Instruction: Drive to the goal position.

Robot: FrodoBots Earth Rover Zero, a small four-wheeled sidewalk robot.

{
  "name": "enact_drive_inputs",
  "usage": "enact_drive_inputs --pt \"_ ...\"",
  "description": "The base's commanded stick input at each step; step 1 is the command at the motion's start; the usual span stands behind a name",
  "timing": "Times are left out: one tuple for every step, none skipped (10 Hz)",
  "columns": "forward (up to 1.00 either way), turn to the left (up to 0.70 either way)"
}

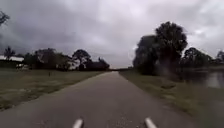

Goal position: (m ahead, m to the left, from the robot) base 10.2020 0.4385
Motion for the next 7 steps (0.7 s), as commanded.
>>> enact_drive_inputs --pt "0.84 0.03" --pt "0.84 0.03" --pt "0.84 0.03" --pt "0.84 0.03" --pt "0.84 0.03" --pt "0.84 0.03" --pt "0.84 0.03"
